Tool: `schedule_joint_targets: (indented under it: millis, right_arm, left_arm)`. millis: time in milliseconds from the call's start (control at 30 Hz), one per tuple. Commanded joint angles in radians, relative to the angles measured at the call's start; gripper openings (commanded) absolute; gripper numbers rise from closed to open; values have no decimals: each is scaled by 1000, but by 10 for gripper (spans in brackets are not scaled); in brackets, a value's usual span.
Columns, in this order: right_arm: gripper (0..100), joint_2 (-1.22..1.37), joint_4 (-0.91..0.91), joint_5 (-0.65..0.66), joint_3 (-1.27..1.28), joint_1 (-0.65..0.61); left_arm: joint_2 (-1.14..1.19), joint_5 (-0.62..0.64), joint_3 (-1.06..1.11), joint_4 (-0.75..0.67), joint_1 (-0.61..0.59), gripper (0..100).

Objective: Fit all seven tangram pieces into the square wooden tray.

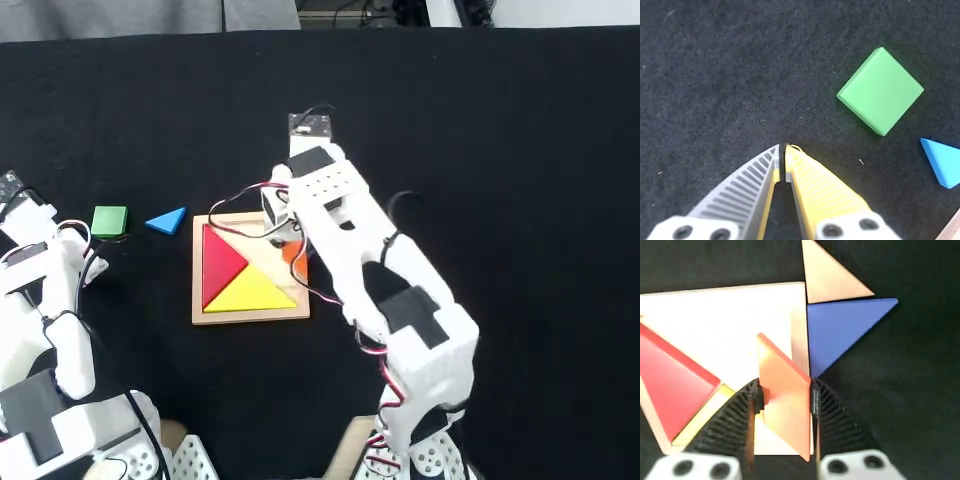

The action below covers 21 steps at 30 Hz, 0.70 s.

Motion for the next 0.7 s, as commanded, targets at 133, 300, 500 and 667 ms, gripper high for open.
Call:
schedule_joint_targets:
  millis: [133, 300, 500, 667]
  right_arm:
    - [11, -12, -17, -20, -5, -101]
    - [11, -10, -23, -18, 30, -107]
    - [16, -10, -23, -12, 38, -107]
    - [48, -10, -17, 17, 39, -114]
  left_arm:
    - [-28, 2, -22, -17, 12, 33]
    - [-28, 2, -22, -17, 12, 33]
    - [-28, 2, -22, -17, 12, 33]
    - [-28, 2, -22, -17, 12, 34]
